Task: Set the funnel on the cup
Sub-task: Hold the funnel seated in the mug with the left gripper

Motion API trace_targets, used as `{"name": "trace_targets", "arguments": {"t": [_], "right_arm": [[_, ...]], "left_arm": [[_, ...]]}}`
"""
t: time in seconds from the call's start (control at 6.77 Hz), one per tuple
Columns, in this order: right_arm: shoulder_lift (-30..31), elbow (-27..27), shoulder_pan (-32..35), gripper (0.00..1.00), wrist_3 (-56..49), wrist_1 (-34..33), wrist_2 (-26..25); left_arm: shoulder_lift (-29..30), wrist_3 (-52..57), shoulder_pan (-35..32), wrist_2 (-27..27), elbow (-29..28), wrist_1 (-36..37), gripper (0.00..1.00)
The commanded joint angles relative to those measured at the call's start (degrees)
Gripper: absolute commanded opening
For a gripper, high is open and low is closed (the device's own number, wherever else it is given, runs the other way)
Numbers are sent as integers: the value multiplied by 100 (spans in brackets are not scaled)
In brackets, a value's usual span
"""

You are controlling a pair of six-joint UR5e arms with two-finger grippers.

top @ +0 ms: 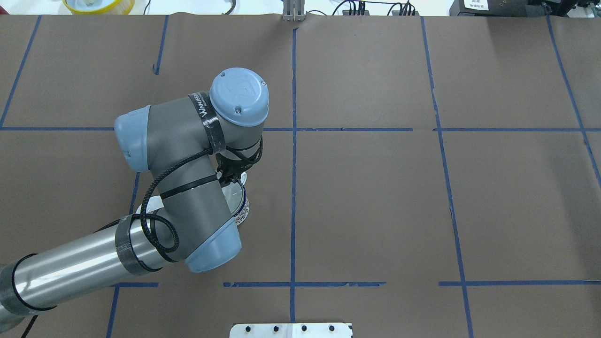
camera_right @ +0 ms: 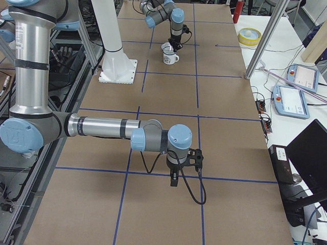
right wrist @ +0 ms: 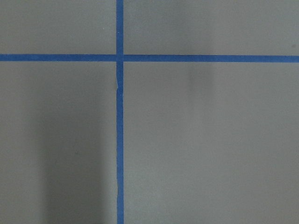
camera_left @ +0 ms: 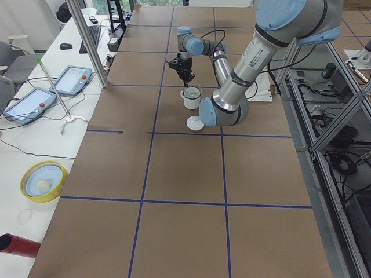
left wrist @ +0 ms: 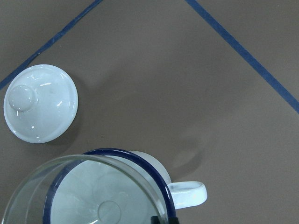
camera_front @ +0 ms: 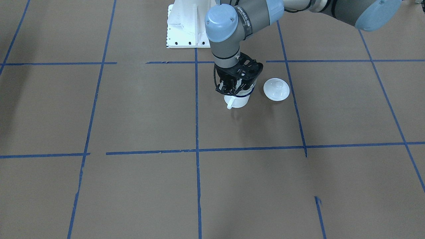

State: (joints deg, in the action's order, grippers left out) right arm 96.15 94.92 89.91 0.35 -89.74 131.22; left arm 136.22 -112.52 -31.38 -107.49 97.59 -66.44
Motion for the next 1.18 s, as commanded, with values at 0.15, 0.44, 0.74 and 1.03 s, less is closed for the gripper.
{"name": "trace_targets", "arguments": {"t": [0.15, 0.44, 0.74, 1.03], "right_arm": [[0, 0, 0, 100, 0, 0, 0], [0, 0, 0, 100, 0, 0, 0], [0, 0, 0, 100, 0, 0, 0], [0, 0, 0, 100, 0, 0, 0]], "left_arm": [[-52, 20, 0, 0, -21, -132, 0], [-52, 20, 0, 0, -82, -202, 0], [-43, 11, 0, 0, -82, -211, 10], [-52, 20, 18, 9, -91, -211, 100]]}}
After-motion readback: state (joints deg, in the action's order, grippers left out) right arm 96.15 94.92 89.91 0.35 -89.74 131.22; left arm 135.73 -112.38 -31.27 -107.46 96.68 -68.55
